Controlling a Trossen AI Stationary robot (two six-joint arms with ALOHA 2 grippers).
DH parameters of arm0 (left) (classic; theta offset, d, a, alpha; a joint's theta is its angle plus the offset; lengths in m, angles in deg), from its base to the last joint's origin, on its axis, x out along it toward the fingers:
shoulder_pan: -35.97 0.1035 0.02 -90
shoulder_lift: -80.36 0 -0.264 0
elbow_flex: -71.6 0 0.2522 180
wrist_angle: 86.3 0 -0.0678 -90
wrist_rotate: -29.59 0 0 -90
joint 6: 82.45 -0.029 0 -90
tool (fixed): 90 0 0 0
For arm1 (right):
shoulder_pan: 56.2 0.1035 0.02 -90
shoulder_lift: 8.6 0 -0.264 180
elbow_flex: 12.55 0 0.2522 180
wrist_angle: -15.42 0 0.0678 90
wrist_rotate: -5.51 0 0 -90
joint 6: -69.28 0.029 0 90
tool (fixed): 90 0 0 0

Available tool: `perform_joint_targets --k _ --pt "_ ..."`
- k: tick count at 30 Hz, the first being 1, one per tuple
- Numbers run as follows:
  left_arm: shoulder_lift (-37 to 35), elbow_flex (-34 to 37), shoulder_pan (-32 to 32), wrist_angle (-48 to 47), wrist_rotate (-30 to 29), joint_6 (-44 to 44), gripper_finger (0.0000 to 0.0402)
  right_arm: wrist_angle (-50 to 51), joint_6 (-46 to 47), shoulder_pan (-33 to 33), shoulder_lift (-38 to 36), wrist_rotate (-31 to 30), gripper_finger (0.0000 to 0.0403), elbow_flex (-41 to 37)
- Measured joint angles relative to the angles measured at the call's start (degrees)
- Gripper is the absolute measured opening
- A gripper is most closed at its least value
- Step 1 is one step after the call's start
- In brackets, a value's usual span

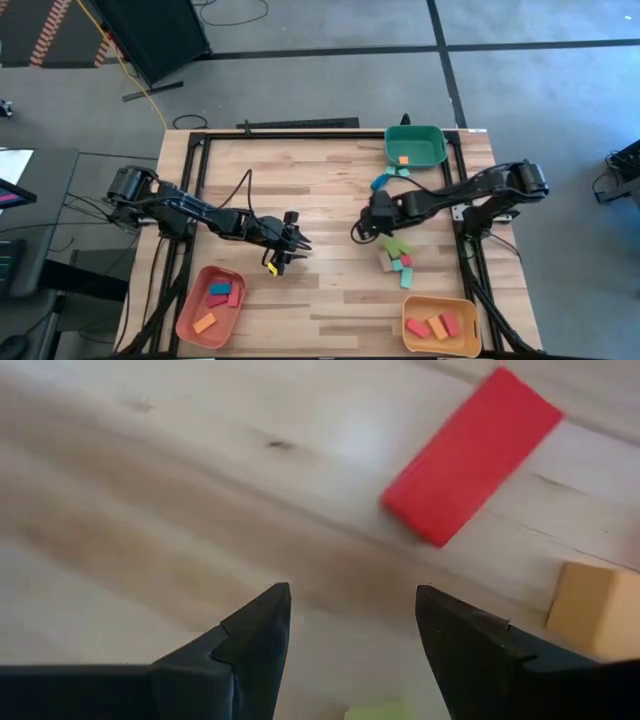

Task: Sort blocks by size
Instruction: Put the large red rectangular block into the yellow bin

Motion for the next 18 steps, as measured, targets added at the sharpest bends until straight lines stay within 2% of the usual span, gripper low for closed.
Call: perform_joint_targets --k 9,18 --pt "0.00 0.00 0.01 0.37 0.01 -0.47 0.0197 -0.49 0.99 -4.02 4.81 0.17 0.0244 0.00" --pt "0.00 0.00 0.01 0.43 0.03 -0.49 0.0197 -1.42 1.63 -7.39 4.72 -2.19 0.0244 0.00"
